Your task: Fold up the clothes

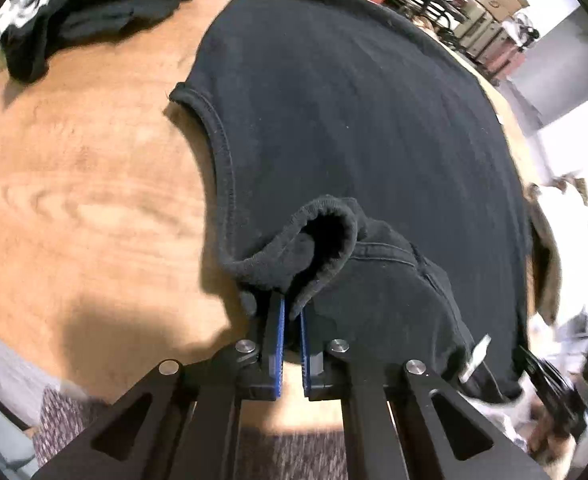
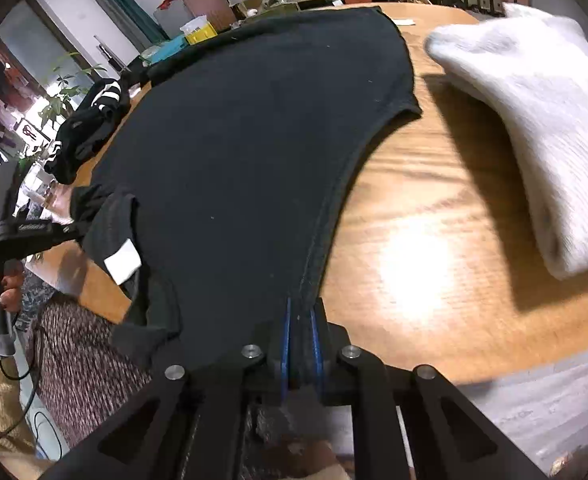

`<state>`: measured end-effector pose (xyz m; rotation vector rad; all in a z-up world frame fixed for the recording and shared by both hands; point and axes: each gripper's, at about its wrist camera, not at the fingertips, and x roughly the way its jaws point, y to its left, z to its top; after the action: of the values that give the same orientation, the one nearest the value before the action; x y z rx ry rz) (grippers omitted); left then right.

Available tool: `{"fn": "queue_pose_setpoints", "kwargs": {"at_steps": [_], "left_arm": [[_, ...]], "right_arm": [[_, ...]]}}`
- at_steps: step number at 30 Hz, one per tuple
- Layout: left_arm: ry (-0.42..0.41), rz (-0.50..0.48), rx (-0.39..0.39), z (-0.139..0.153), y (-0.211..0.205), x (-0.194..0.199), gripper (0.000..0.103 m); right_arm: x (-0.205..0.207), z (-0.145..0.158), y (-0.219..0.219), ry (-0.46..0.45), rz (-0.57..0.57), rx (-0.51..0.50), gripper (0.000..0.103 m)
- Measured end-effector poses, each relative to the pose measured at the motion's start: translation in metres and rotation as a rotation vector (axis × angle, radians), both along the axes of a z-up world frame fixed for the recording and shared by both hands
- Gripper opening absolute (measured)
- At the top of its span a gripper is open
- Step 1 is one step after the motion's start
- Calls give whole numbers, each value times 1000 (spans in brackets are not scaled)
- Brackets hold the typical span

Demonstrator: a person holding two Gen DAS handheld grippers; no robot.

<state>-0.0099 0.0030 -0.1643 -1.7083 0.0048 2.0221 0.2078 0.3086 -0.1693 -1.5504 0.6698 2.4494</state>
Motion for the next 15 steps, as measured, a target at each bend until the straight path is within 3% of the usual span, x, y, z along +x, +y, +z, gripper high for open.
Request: {"fn": "queue_pose_setpoints", "kwargs": {"at_steps": [7, 8, 9, 10, 11, 15], "left_arm": [[-22, -42, 25, 17, -42, 13, 6], [-19, -53, 11, 18, -44, 9, 6], [-23, -57, -1, 18, -45, 1, 8], [-36, -56, -8, 18, -45, -2, 9], [-52, -51, -12, 16, -48, -7, 12], [-100, -24, -23, 15, -56, -25, 28]], "right_arm": [[20, -1, -9, -78, 41, 15, 12], [19, -2, -11, -95, 48, 20, 20], [18, -3, -10, -106, 43, 29, 38], [17, -2, -8, -104, 29, 33, 48], [17, 0, -5, -100, 13, 34, 53], [16, 11, 10, -63, -36, 29, 55]]}}
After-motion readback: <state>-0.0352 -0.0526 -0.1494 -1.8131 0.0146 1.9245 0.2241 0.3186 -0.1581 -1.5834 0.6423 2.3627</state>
